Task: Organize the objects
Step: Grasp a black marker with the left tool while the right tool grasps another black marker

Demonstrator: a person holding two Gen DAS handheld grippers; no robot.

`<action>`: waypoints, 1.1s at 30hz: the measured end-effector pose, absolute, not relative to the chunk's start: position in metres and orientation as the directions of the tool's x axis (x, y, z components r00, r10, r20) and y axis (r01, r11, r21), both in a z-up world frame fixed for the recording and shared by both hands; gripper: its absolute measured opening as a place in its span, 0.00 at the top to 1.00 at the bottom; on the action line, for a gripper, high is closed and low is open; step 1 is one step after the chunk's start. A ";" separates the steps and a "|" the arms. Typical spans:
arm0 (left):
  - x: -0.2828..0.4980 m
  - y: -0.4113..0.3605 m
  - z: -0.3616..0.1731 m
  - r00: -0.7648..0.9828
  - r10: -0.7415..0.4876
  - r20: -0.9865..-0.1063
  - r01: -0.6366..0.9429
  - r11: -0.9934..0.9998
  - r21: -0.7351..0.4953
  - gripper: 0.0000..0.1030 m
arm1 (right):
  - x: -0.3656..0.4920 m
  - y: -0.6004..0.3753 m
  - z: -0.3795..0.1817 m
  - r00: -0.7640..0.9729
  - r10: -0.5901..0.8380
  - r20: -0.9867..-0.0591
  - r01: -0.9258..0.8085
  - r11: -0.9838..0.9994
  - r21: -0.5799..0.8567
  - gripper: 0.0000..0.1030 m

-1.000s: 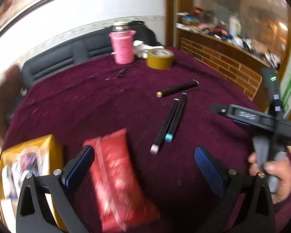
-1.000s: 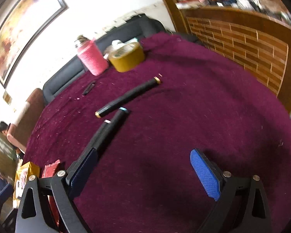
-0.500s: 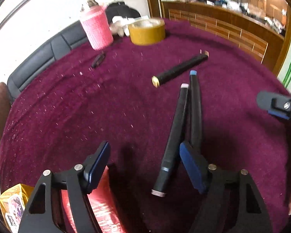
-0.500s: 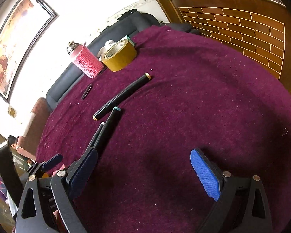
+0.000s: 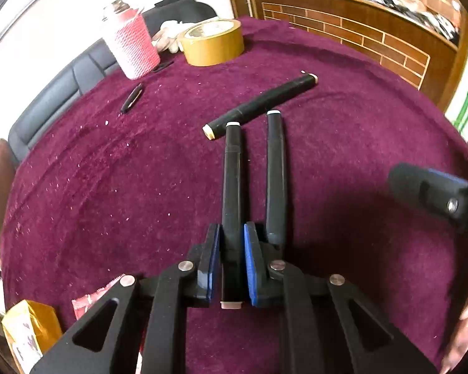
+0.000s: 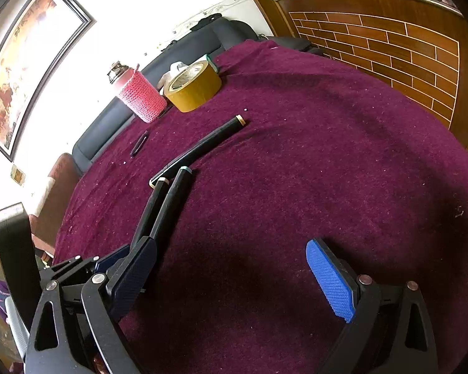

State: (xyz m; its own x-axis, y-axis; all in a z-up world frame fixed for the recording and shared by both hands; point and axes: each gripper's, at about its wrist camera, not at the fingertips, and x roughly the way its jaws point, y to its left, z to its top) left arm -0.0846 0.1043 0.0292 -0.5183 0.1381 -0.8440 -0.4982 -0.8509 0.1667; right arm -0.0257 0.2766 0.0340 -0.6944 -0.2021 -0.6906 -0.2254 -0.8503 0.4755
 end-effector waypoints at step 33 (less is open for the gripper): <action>0.030 0.039 0.024 -0.456 0.375 -0.807 -0.427 -0.888 -0.171 0.85 | -0.104 0.153 0.033 -0.492 -0.048 -0.869 -0.016 -0.998 0.065 0.45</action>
State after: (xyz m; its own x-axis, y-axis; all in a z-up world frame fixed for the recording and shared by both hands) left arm 0.0301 0.0388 0.0240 -0.4564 0.3754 -0.8067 -0.4272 -0.8878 -0.1715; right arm -0.1037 0.1529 0.0328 -0.4923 -0.0482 -0.8691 -0.0164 -0.9978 0.0647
